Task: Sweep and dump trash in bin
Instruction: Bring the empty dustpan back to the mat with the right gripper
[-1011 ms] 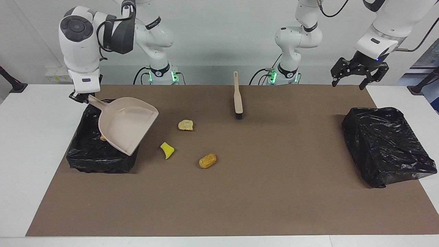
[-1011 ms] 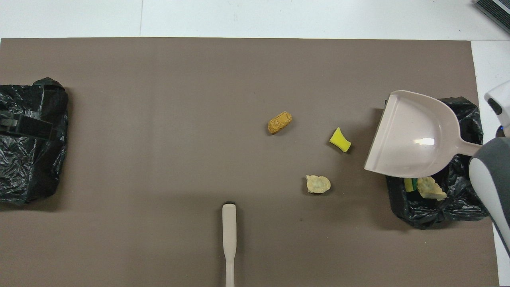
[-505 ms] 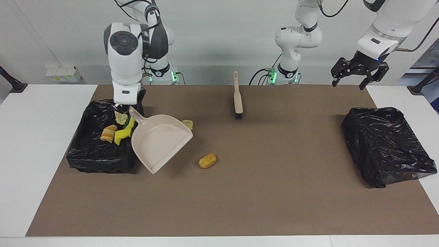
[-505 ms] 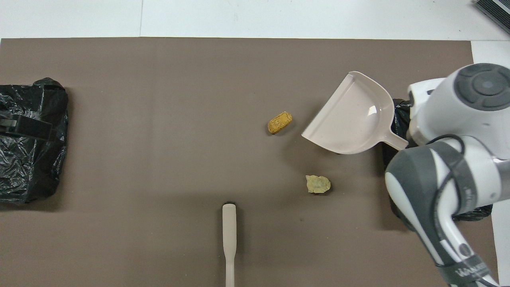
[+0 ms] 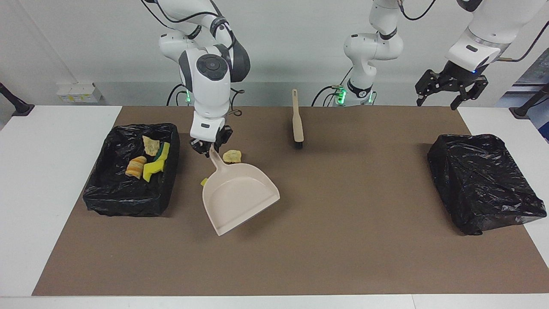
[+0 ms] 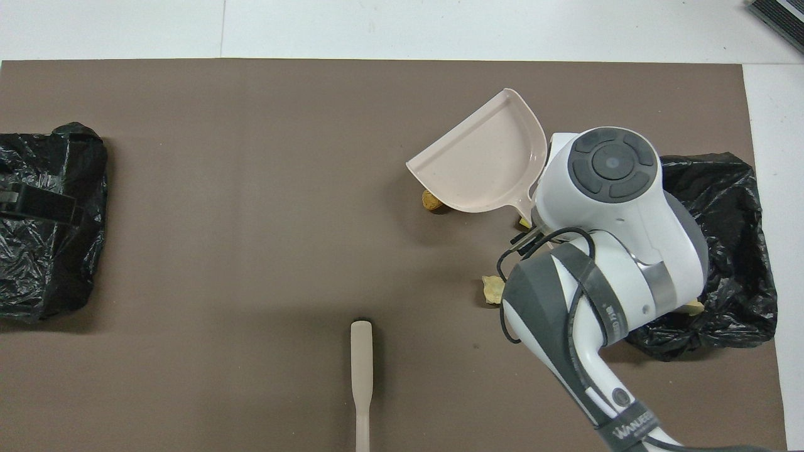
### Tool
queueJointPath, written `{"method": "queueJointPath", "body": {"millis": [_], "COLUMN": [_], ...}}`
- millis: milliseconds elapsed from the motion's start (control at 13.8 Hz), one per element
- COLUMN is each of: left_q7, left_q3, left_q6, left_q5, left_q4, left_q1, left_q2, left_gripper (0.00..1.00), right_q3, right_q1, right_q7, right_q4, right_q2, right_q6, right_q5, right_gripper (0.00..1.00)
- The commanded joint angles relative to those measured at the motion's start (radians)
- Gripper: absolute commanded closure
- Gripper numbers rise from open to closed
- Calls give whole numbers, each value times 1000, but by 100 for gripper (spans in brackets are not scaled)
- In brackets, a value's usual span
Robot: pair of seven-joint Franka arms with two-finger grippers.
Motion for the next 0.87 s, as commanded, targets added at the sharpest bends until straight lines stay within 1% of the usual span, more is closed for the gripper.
{"method": "queueJointPath", "body": {"millis": [0,217,433,505,578,794], "left_q7": [7,12,13,15,15,20], "left_q3": [0,0,4,4,5,5], "left_q6": [-12,-6,1,4,13,24], "left_q5": [6,6,6,6,6,6], "left_q4": [-14,-25,-26,-28,-32,-38], "left_q1": [2,2,4,5,7,15], "left_q2": [-17,-22,-20,-20,-20,-20], "left_gripper": [0,0,0,0,0,0], "right_q3": [-3,-3,-3,-1,-4,-1], "right_q1": [52,106,137,170,209,232], "right_q7": [155,341,429,478,534,640], "right_q4": [27,35,50,61,90,200], "right_q2": [-5,-5,-5,14,59,185], "right_q6": [4,7,30,33,33,35], "right_q5": [64,111,166,162,150,128], "right_gripper": [100,100,100,100,100,100]}}
